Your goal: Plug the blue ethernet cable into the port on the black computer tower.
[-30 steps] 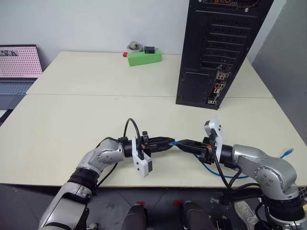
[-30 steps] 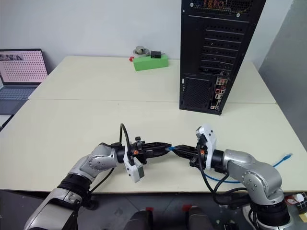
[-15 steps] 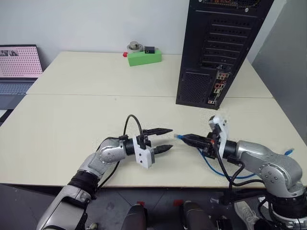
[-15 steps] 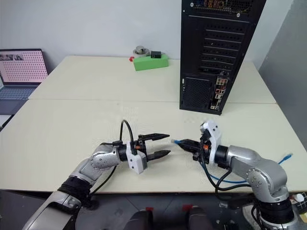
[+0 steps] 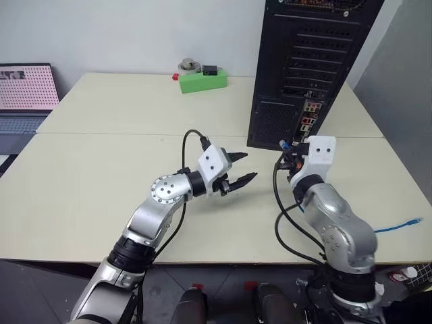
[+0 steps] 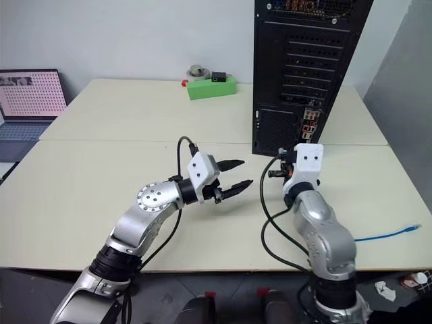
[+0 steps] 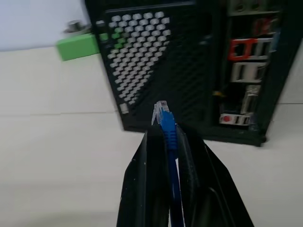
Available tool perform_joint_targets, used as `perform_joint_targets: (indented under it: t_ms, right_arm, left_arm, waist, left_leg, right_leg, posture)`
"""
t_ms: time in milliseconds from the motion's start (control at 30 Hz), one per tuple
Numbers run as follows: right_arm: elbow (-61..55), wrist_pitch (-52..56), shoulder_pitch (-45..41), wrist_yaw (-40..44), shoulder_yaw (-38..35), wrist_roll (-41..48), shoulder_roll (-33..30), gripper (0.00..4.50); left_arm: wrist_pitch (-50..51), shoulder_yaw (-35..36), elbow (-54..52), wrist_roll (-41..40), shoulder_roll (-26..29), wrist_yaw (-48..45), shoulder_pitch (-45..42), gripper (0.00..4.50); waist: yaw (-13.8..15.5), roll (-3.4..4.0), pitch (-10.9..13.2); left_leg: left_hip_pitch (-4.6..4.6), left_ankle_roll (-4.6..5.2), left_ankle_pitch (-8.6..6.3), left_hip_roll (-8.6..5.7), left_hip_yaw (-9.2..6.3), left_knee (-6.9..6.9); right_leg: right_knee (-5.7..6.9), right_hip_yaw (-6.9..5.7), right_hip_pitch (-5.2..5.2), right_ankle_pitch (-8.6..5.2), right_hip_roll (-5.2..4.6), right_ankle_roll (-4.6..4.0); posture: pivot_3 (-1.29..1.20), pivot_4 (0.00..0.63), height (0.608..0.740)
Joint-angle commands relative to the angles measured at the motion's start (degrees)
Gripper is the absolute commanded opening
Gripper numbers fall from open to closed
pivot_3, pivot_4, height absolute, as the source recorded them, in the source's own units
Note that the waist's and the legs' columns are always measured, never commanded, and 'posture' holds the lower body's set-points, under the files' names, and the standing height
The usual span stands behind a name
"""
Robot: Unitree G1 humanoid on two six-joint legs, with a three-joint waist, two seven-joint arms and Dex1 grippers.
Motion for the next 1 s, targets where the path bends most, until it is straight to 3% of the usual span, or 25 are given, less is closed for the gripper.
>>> perform_joint_targets:
  t_ms: [33, 367, 1000]
  right_arm:
    - [3.61, -5.59, -3.67, -4.0, -0.97, -5.25, 1.44, 0.0]
    - [14.2, -12.9, -10.03, -7.46, -3.59, -10.24, 3.0, 0.0]
    - [25.73, -20.33, -15.27, -8.01, -6.19, -11.38, 4.34, 0.0]
  left_arm:
    - [5.42, 2.76, -1.89, -0.7, -1.27, 1.73, -3.44, 2.91]
    - [8.04, 4.21, 2.7, 3.43, -3.9, 6.11, -8.13, 2.91]
    - [6.74, 5.2, 8.1, 3.95, -5.63, 3.27, -12.54, 2.91]
  waist:
    - [0.02, 0.0, 0.0]
    - [-0.01, 0.0, 0.0]
    - [-0.13, 0.01, 0.0]
  left_leg:
    - [-0.01, 0.0, 0.0, 0.0, 0.0, 0.0]
    - [-0.04, 0.0, 0.0, 0.0, 0.0, -0.02]
    - [-0.06, 0.0, 0.0, 0.0, 0.0, -0.04]
  right_leg:
    - [-0.01, 0.0, 0.0, 0.0, 0.0, 0.0]
    - [-0.06, 0.0, -0.02, 0.16, 0.0, -0.27]
    - [-0.07, 0.0, -0.05, 0.17, 0.0, -0.27]
  posture:
    - [0.0, 0.15, 0.74]
    - [0.0, 0.15, 0.74]
    - [0.0, 0.15, 0.74]
